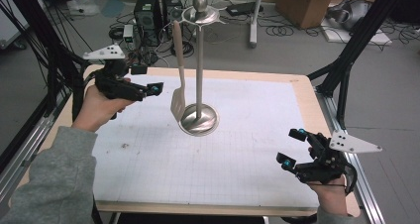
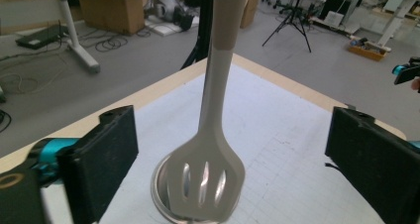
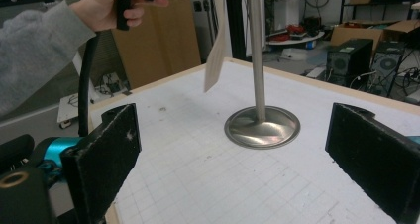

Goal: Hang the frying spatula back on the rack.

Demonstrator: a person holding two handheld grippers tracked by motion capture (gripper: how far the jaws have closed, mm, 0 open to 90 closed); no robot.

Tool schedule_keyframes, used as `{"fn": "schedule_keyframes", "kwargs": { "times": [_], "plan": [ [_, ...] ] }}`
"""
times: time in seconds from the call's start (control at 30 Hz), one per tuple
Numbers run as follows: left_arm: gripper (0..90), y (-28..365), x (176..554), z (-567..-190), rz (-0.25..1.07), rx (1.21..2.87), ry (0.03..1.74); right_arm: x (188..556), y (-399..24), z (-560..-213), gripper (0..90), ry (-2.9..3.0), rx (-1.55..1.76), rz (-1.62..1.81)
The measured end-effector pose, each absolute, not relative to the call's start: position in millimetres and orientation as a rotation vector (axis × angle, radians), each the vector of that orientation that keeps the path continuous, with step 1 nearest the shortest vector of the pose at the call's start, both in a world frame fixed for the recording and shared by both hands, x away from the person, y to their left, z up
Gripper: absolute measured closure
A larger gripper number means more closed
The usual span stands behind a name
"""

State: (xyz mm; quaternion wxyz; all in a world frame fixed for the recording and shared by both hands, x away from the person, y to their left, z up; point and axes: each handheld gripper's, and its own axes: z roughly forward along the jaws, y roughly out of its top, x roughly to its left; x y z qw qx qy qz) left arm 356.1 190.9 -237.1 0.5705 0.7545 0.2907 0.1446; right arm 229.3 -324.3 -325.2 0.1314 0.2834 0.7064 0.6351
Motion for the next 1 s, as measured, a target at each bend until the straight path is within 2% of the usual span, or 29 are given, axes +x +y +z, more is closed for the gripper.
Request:
{"fn": "schedule_keyframes", "kwargs": {
  "times": [0.33, 0.53, 0.87, 1.0],
  "plan": [
    [5.9, 209.0, 324.7, -251.7, 0.461, 1.737, 0.713, 225.7, -326.6, -320.7, 5.9, 1.972, 0.826, 1.857],
    [6.0, 220.0, 308.9, -265.7, 0.422, 1.653, 0.742, 223.2, -327.4, -317.1, 5.9, 1.940, 0.818, 1.862],
    [6.0, 236.0, 287.3, -281.4, 0.514, 1.628, 0.798, 221.3, -321.9, -313.0, 5.9, 1.938, 0.798, 1.852],
    [6.0, 240.3, 276.8, -286.7, 0.511, 1.609, 0.804, 221.1, -320.0, -312.1, 6.0, 1.939, 0.804, 1.846]
  ]
}}
